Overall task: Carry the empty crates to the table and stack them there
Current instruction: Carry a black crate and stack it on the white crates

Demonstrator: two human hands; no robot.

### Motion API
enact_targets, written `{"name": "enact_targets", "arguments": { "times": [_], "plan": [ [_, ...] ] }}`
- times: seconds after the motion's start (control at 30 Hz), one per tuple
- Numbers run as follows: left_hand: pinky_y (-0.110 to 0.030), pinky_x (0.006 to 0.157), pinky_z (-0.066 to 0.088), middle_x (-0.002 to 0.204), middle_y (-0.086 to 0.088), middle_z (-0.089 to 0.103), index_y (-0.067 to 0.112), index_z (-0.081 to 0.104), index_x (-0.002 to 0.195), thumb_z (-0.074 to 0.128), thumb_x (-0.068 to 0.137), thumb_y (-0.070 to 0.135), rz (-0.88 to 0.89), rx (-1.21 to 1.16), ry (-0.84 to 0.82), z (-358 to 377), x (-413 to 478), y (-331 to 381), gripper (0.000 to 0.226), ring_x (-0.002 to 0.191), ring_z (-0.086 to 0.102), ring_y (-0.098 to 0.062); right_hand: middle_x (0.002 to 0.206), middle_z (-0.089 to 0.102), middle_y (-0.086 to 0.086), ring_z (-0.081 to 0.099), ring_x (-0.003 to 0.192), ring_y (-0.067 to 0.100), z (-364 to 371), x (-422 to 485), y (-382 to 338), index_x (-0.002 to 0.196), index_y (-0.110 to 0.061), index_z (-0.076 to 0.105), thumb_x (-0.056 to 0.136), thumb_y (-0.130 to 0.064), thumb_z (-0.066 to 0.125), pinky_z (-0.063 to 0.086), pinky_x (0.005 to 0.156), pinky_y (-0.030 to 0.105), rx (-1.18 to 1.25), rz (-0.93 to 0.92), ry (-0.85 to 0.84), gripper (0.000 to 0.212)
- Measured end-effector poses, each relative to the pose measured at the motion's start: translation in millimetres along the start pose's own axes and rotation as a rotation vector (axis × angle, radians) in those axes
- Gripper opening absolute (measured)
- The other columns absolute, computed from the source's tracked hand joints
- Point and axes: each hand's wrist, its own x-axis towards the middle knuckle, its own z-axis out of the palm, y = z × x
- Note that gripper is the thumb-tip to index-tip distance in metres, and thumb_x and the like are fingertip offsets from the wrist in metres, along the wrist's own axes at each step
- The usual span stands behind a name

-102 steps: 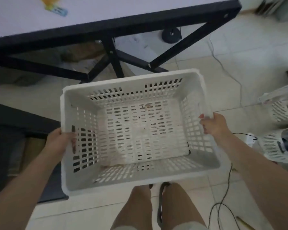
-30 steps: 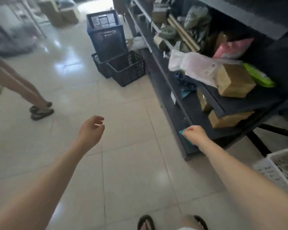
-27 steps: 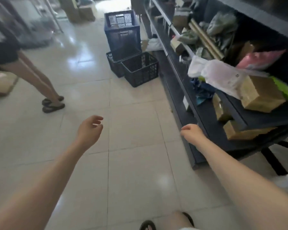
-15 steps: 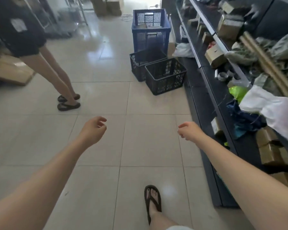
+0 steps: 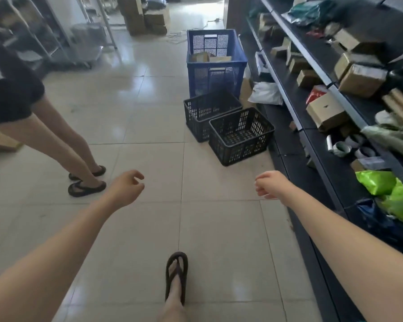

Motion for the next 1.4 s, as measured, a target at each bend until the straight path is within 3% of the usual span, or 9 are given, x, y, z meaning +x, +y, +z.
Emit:
{"name": "enact_targets", "arguments": {
  "times": [0.17, 0.37, 0.43, 0.57, 0.77, 1.0, 1.17, 1.3, 1.4],
  "plan": [
    [-0.025, 0.059, 0.041, 0.089, 0.001, 0.062, 0.016, 0.059, 0.109, 0.054, 0.087, 0.018, 0.079, -0.007, -0.068, -40.4, 136.3, 23.3, 0.023, 0.073, 0.058, -0.015, 0.074, 0.055, 0.011, 0.051, 0.061, 0.019, 3.1, 83.6, -66.3, 0.111, 0.003, 0.059, 0.089, -0.003, 0.047, 0.039, 0.055, 0.025, 0.082, 0.084, 0.102, 0.026],
    [-0.026, 0.064, 0.041, 0.089, 0.000, 0.062, 0.015, 0.061, 0.108, 0.055, 0.086, 0.017, 0.075, -0.031, -0.133, -48.4, 255.7, 68.3, 0.023, 0.073, 0.058, -0.016, 0.088, 0.058, 0.016, 0.054, 0.074, 0.022, -6.5, 159.4, -120.9, 0.109, 0.001, 0.059, 0.090, -0.005, 0.051, 0.039, 0.056, 0.025, 0.063, 0.130, 0.107, 0.022],
    [-0.026, 0.066, 0.042, 0.089, -0.001, 0.062, 0.014, 0.060, 0.108, 0.054, 0.086, 0.016, 0.063, -0.040, -0.181, -37.1, 292.6, 86.8, 0.023, 0.074, 0.058, -0.019, 0.088, 0.060, 0.015, 0.056, 0.076, 0.023, -19.7, 191.5, -129.8, 0.107, -0.002, 0.061, 0.090, -0.008, 0.052, 0.040, 0.056, 0.025, 0.051, 0.153, 0.117, 0.020],
    [-0.023, 0.056, 0.039, 0.083, 0.001, 0.062, 0.014, 0.059, 0.106, 0.055, 0.086, 0.015, 0.026, -0.082, -0.236, -6.4, 366.2, 127.0, 0.021, 0.067, 0.057, -0.015, 0.077, 0.060, 0.011, 0.057, 0.068, 0.022, -58.2, 269.7, -137.7, 0.104, -0.003, 0.063, 0.088, -0.008, 0.054, 0.041, 0.057, 0.026, 0.063, 0.221, 0.135, 0.019],
    [-0.030, 0.072, 0.044, 0.090, -0.011, 0.065, 0.008, 0.061, 0.107, 0.056, 0.085, 0.012, -0.113, -0.176, -0.253, 34.8, 479.3, 200.2, 0.023, 0.079, 0.060, -0.026, 0.073, 0.059, 0.009, 0.053, 0.057, 0.016, -137.5, 403.1, -163.2, 0.108, -0.002, 0.060, 0.088, -0.006, 0.054, 0.036, 0.052, 0.023, 0.068, 0.232, 0.131, 0.022],
    [-0.025, 0.061, 0.041, 0.094, -0.013, 0.065, 0.007, 0.060, 0.108, 0.054, 0.086, 0.010, -0.197, -0.145, -0.314, 93.4, 579.4, 278.8, 0.023, 0.081, 0.059, -0.024, 0.075, 0.061, 0.006, 0.057, 0.061, 0.015, -196.9, 539.1, -189.2, 0.100, -0.008, 0.062, 0.089, -0.011, 0.053, 0.042, 0.059, 0.025, 0.032, 0.258, 0.047, 0.015],
    [-0.024, 0.060, 0.040, 0.103, -0.020, 0.062, 0.001, 0.058, 0.114, 0.052, 0.087, 0.007, -0.306, -0.124, -0.357, 158.8, 657.2, 292.7, 0.028, 0.082, 0.057, -0.027, 0.072, 0.059, 0.007, 0.055, 0.058, 0.015, -213.3, 661.8, -176.4, 0.100, -0.007, 0.061, 0.088, -0.008, 0.055, 0.043, 0.045, 0.016, -0.055, 0.273, 0.015, 0.014],
    [-0.030, 0.071, 0.046, 0.109, -0.021, 0.063, 0.003, 0.058, 0.115, 0.052, 0.087, 0.010, -0.405, -0.102, -0.386, 224.8, 730.4, 284.1, 0.029, 0.090, 0.060, -0.030, 0.091, 0.067, 0.017, 0.065, 0.082, 0.029, -206.3, 775.9, -150.6, 0.101, 0.000, 0.065, 0.086, -0.006, 0.056, 0.055, 0.076, 0.036, -0.142, 0.254, 0.056, 0.019],
    [-0.034, 0.075, 0.047, 0.109, -0.021, 0.062, 0.004, 0.056, 0.117, 0.052, 0.087, 0.011, -0.472, -0.060, -0.411, 281.9, 773.2, 265.8, 0.031, 0.091, 0.061, -0.032, 0.072, 0.059, 0.009, 0.060, 0.046, 0.004, -186.3, 858.7, -130.0, 0.102, 0.000, 0.060, 0.088, 0.000, 0.050, 0.047, 0.045, 0.016, -0.033, 0.277, 0.102, 0.018]
  ]
}}
